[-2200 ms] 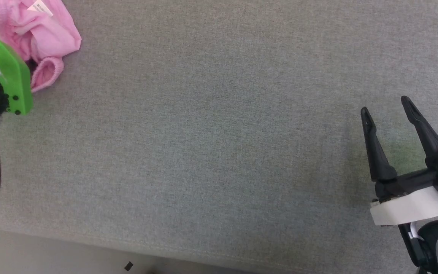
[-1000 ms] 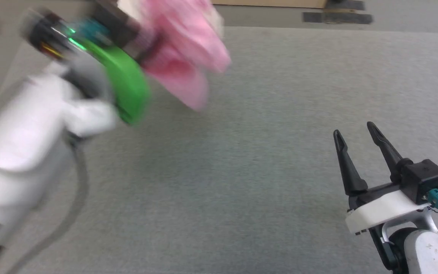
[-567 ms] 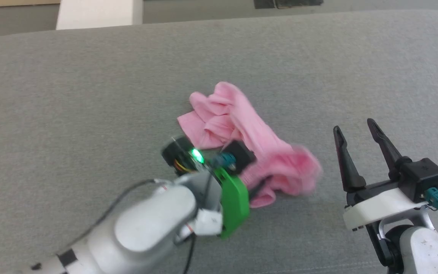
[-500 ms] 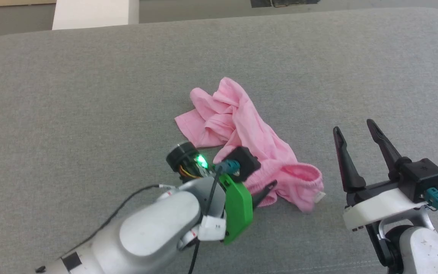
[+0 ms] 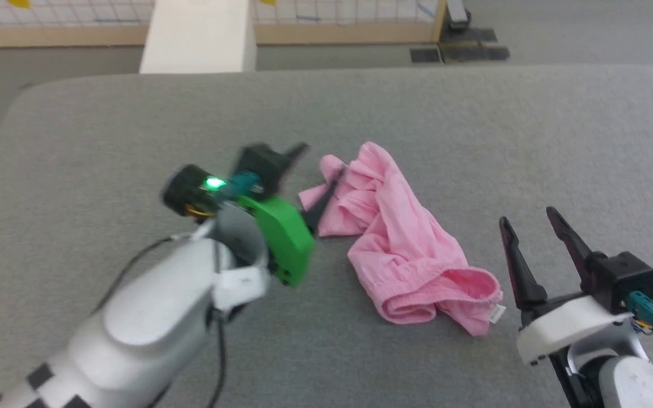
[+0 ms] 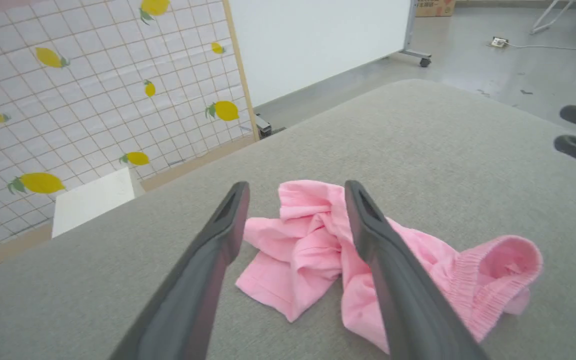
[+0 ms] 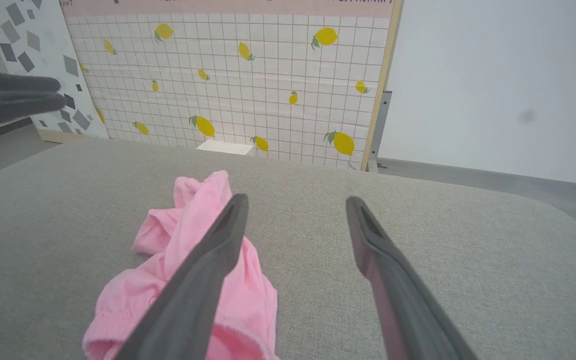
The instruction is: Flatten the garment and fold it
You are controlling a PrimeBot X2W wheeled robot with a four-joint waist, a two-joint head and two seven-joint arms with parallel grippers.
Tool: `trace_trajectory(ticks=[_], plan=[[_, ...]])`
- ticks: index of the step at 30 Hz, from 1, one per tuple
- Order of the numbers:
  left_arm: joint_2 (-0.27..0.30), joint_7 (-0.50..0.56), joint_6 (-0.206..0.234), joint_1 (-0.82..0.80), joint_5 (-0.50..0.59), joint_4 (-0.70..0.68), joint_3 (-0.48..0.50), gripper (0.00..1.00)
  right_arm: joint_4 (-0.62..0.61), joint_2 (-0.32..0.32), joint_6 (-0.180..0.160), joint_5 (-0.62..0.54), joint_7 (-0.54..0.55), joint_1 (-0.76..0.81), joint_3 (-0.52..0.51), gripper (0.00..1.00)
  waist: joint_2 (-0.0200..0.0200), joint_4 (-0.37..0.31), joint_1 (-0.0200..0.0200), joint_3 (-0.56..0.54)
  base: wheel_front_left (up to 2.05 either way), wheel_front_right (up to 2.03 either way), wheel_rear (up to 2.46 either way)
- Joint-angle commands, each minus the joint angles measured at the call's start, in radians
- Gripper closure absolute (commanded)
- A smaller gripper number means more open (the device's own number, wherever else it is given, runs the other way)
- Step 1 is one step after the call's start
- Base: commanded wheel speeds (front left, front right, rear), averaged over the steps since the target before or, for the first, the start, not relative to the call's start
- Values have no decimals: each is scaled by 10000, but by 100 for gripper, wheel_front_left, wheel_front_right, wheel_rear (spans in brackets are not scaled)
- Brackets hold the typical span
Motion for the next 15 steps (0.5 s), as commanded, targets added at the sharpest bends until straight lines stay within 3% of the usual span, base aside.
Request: trace_trajectory(ticks=[1, 9, 15], plan=[[296, -187, 312, 146, -138, -6, 303, 0, -4, -82, -15, 93, 75, 227, -39, 0, 0, 815, 1, -806, 0, 0, 0], [1684, -1083, 2047, 2103, -923, -333, 1759, 0, -149, -287, -15, 201, 244, 884, -220, 0, 0, 1306, 1, -1245, 0, 0, 0], [2199, -1913, 2670, 3696, -1009, -1189, 1933, 0, -262, -388, -15, 289, 252, 1187, -315, 0, 0, 1482, 1, -1343, 0, 0, 0]])
